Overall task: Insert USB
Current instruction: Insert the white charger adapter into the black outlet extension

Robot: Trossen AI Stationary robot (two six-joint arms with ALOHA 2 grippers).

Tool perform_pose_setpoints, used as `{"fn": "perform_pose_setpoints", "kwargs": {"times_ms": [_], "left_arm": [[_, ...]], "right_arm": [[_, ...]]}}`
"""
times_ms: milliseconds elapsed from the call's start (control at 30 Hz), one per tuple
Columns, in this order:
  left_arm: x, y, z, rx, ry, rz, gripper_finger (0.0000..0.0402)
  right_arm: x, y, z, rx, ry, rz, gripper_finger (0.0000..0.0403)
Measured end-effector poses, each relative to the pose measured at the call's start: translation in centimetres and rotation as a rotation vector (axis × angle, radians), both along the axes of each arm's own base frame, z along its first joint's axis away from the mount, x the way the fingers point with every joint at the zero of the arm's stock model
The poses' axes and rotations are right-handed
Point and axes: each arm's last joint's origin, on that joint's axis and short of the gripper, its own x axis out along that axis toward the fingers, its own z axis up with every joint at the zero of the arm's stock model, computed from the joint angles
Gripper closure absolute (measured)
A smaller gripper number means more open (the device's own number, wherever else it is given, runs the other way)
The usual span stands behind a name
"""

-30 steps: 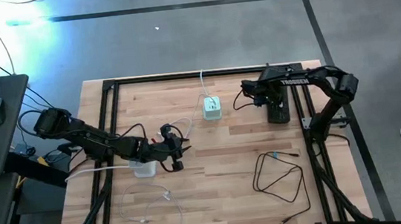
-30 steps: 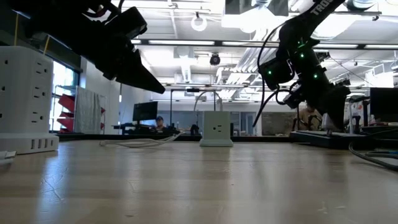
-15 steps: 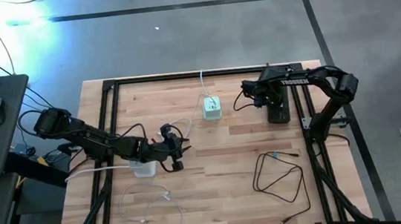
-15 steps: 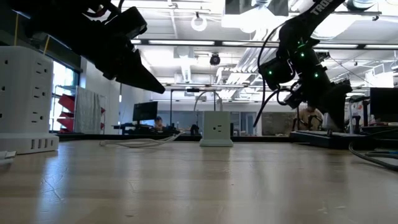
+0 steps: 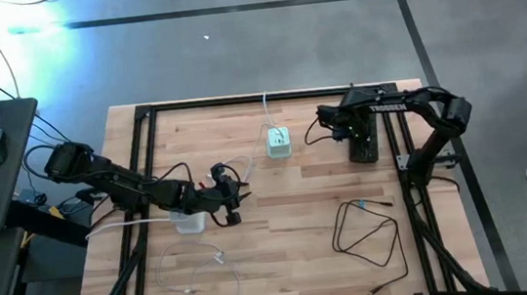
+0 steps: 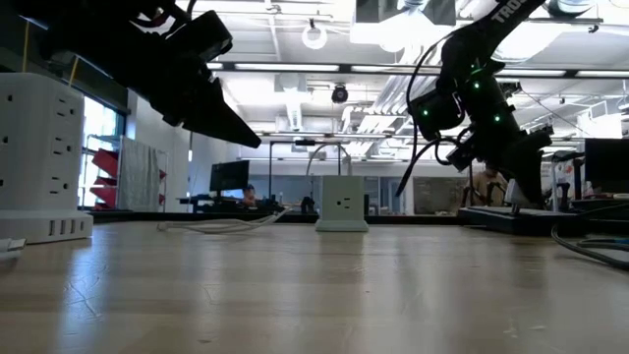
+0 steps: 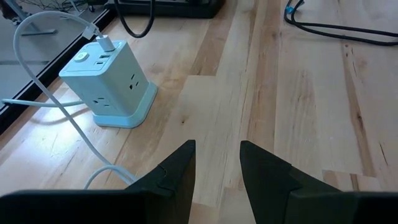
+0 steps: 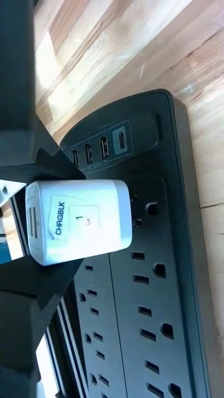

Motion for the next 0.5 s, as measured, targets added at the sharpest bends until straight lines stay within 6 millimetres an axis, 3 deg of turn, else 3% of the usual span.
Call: {"fn": "perform_pose_setpoints", "kwargs": {"times_ms": [300, 500], "left_arm": [[0.0, 0.0, 0.0, 0.0, 0.0, 0.0, 0.0298], [0.0, -0.01, -0.01, 0.0, 0.0, 0.0, 0.0298]], "right_arm": [[0.0, 0.01, 0.0, -0.001, -0.001, -0.01, 0.0278], [-0.06, -0.05, -0.08, 0.014, -0.007, -0.032, 0.0213]]}}
